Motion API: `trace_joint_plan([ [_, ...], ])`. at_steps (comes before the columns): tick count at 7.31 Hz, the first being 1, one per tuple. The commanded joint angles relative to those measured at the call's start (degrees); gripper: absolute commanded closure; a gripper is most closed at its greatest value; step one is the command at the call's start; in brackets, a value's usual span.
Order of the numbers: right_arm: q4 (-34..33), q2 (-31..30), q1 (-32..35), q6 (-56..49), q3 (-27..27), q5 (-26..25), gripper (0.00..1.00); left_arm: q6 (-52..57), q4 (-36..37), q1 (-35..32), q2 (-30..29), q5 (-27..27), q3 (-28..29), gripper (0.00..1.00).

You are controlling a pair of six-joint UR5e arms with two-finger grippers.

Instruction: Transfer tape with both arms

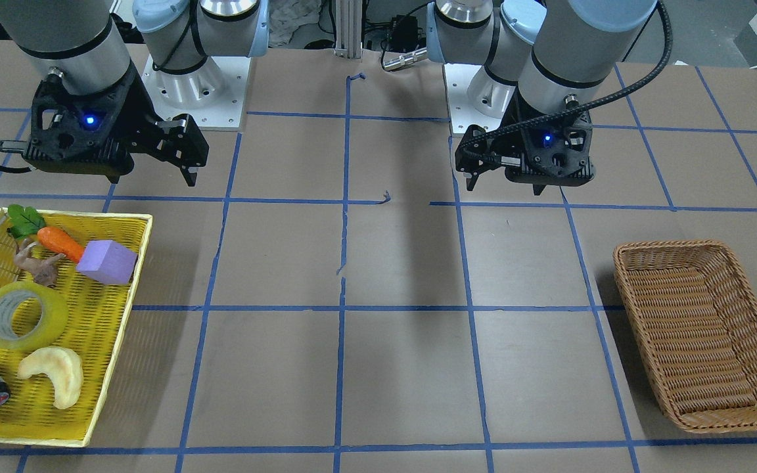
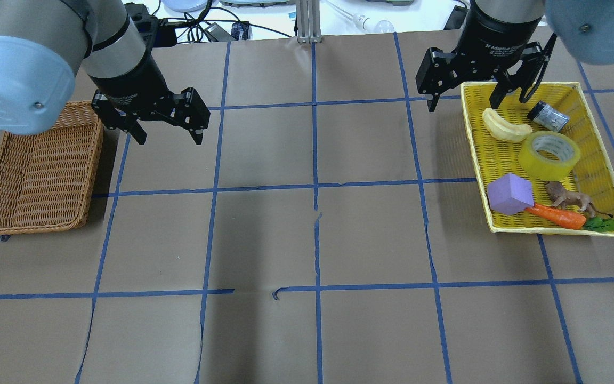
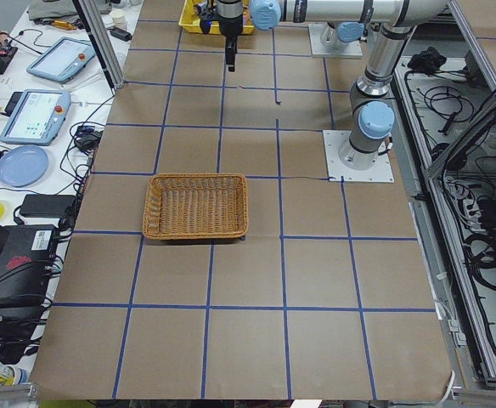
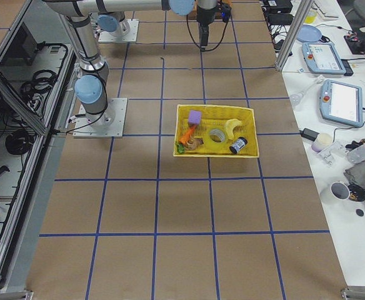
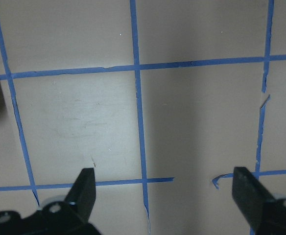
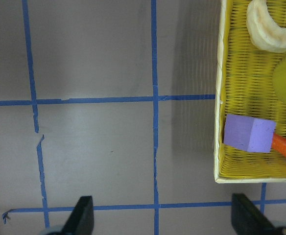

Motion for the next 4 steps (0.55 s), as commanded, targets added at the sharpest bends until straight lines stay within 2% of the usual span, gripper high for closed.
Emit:
trace_joint_plan([
  [1,0.0,0.09,0.0,0.03,0.0,0.01,0.0,0.0,-0.01,0.0,0.0,-0.1,-0.06,0.0],
  [4,0.0,0.09,0.0,-0.06,0.0,0.27,0.0,0.0,-0.01,0.0,0.0,-0.02,-0.06,0.0],
])
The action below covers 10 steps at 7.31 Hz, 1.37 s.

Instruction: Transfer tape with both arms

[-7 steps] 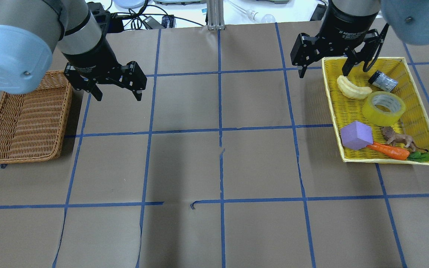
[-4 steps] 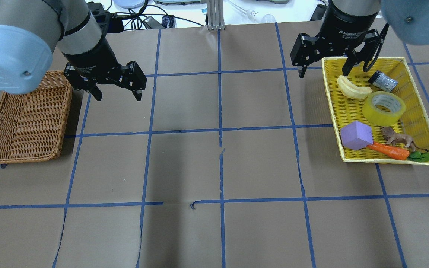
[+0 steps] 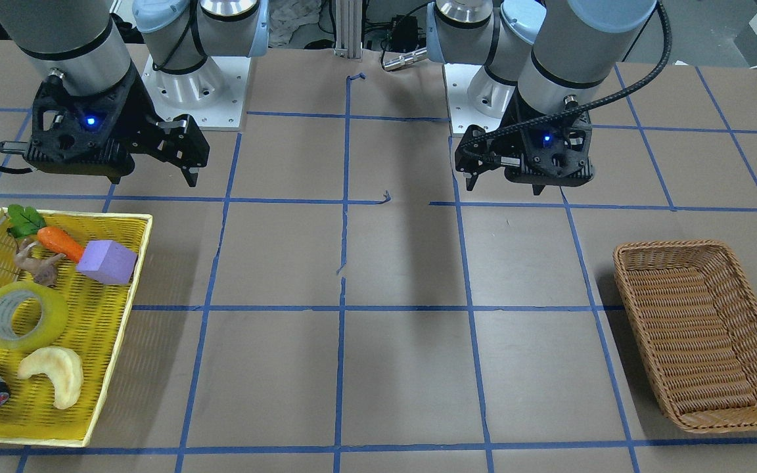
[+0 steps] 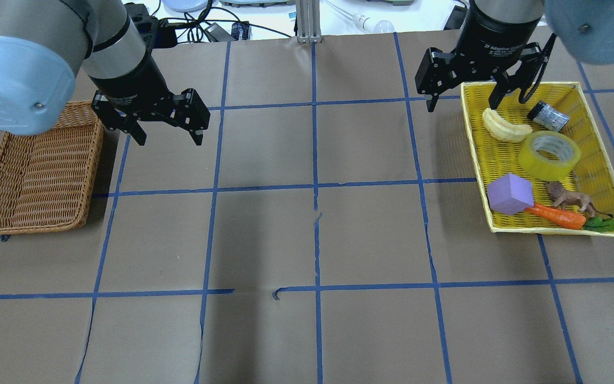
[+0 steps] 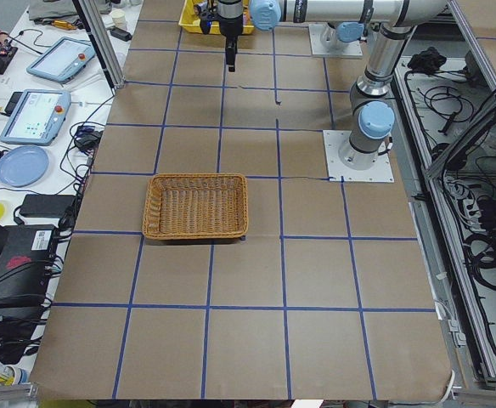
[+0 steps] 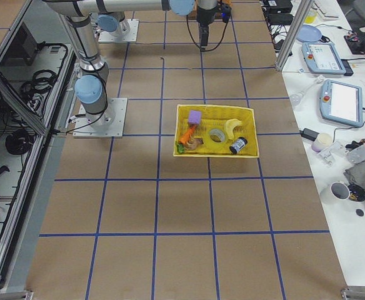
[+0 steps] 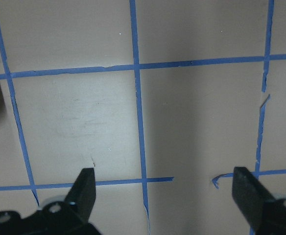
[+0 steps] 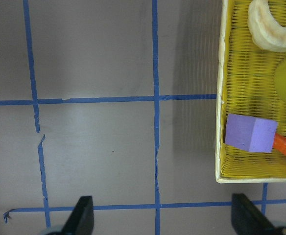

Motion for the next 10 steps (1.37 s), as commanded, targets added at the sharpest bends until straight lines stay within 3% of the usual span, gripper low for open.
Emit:
trace_joint_plan([
  [1,-0.02,0.18,-0.09,-0.07,0.0,-0.12,0.0,0.0,0.0,0.0,0.0,0.01,0.0,0.0],
  [2,-0.63,0.62,-1.31,-1.9,-0.09,-0.13,0.0,0.0,-0.09,0.0,0.0,0.1,0.0,0.0],
  [5,-2.38,5.96,-14.29,-16.97,-0.52,-0.39,0.0,0.0,-0.35,0.0,0.0,0.27,0.0,0.0],
  [7,-7.03,11.66,-19.74,-30.16,0.18,-0.48,0.0,0.0,-0.35,0.0,-0.09,0.1,0.0,0.0],
  [10,-16.53,19.84,-26.53,-37.86,0.79,-2.39,0.0,0.0,-0.44,0.0,-0.09,0.01,0.0,0.0],
])
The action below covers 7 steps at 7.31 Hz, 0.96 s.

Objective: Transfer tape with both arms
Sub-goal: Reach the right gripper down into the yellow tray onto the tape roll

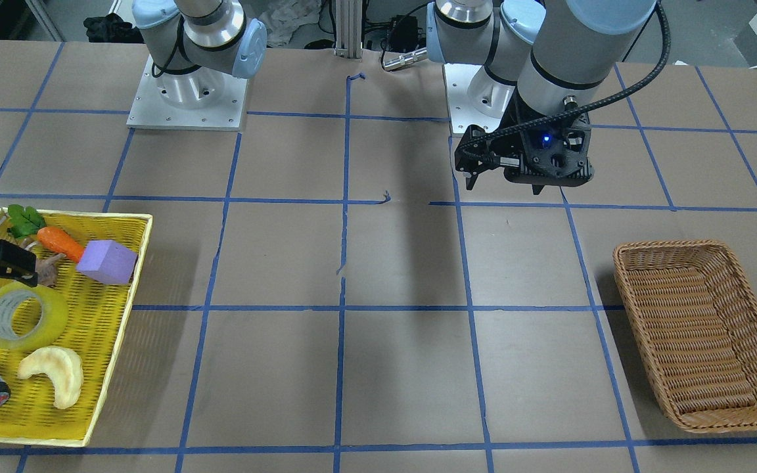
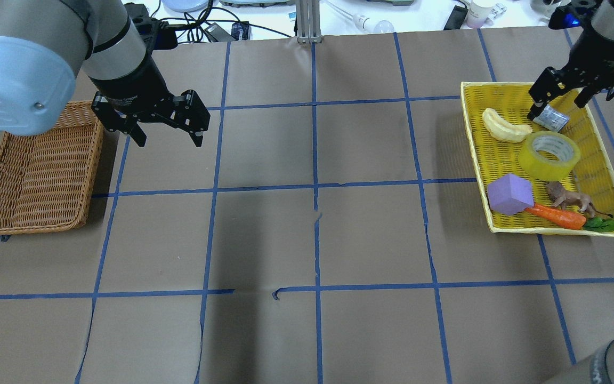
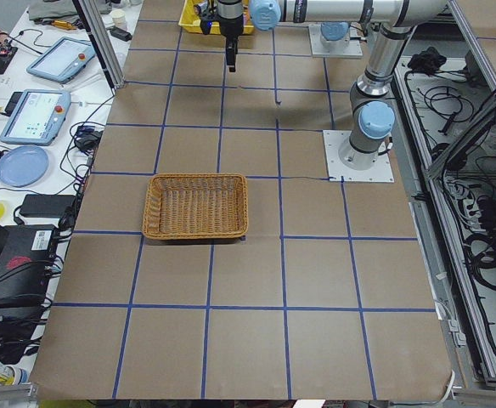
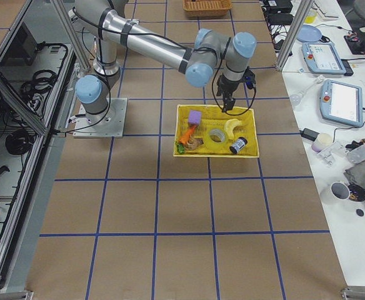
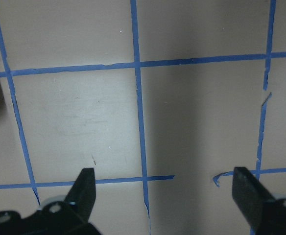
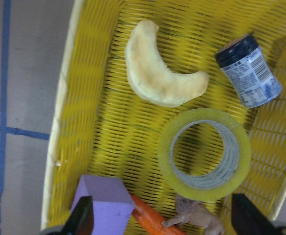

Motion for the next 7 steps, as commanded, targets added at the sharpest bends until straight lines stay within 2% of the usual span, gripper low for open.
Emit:
trace_joint_plan([
  [1,-6.08,5.57,-4.54,-4.11,0.43,-1.29,0.0,0.0,-0.07,0.0,-0.09,-0.02,0.0,0.0],
  [2,-8.38,7.85,-6.21,-7.61,1.13,-0.94,0.0,0.0,-0.07,0.0,-0.09,-0.02,0.0,0.0],
  [3,-9.7,8.4,-6.92,-7.82,3.23,-0.85,0.1,0.0,-0.07,0.0,-0.09,-0.02,0.0,0.0],
  [5,-16.63,8.84,-6.93,-7.82,8.15,-0.76,0.15,0.0,-0.07,0.0,-0.09,-0.02,0.0,0.0],
  [7,-16.57,8.76,-6.93,-7.65,8.0,-1.28,1.0,0.0,-0.07,0.0,-0.18,-0.19,0.0,0.0],
])
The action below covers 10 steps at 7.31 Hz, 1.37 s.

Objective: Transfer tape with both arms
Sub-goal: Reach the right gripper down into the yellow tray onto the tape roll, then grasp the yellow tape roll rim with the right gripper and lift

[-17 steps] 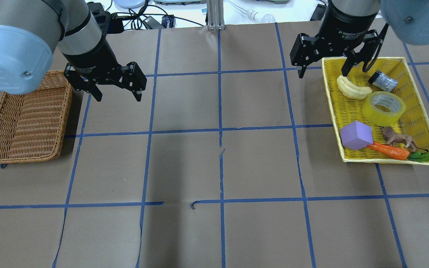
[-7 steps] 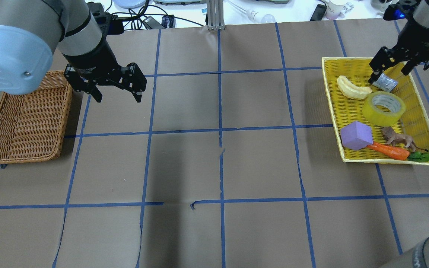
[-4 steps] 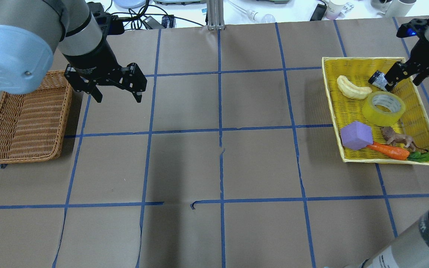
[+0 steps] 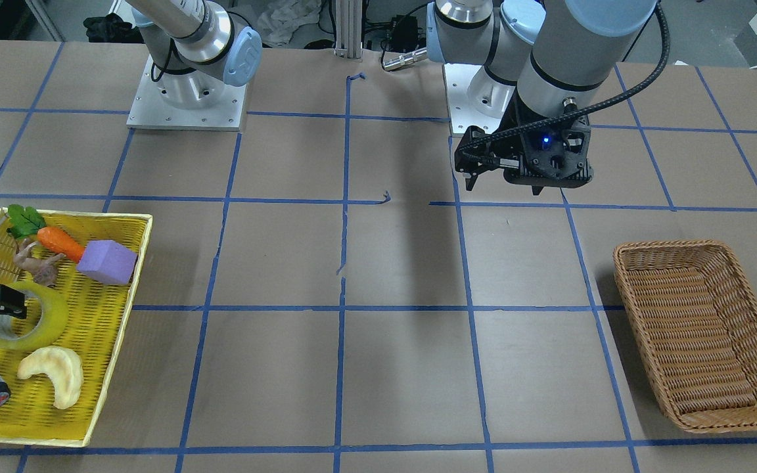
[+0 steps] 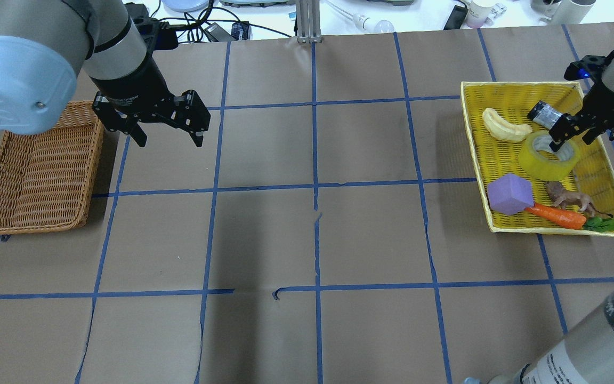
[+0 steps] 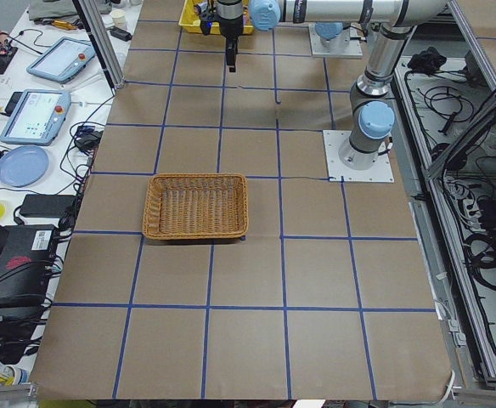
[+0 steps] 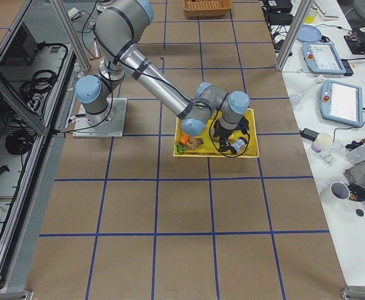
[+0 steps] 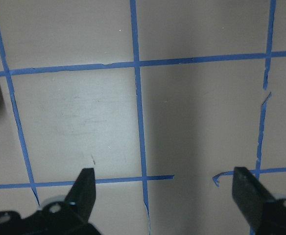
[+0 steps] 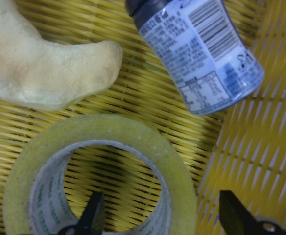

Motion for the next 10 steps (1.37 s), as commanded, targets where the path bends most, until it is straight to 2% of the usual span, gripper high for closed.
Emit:
trace_joint_plan([
  [1,-0.54,-0.01,-0.03,0.37,0.23,-0.36,1.0,0.0,0.0,0.0,-0.06,-0.13,0.0,0.0],
  [3,-0.54,-0.27,-0.03,0.64,-0.38,-0.28,1.0,0.0,0.0,0.0,-0.15,-0.31,0.0,0.0],
  [5,0.68,-2.45,0.67,0.9,-3.71,1.47,1.0,0.0,0.0,0.0,-0.15,-0.4,0.0,0.0],
  [6,1.13,-4.21,1.37,0.99,-4.51,6.35,1.0,0.0,0.0,0.0,-0.15,-0.4,0.0,0.0],
  [7,0.96,-5.71,4.07,1.69,-4.95,7.88,1.0,0.0,0.0,0.09,-0.15,-0.4,0.0,0.0],
  [9,2.09,-6.6,14.33,9.22,-6.89,8.07,1.0,0.0,0.0,0.09,-0.15,-0.4,0.0,0.0],
  [10,2.19,-6.34,20.82,20.57,-6.98,8.42,1.0,0.0,0.0,0.09,-0.15,-0.31,0.0,0.0],
])
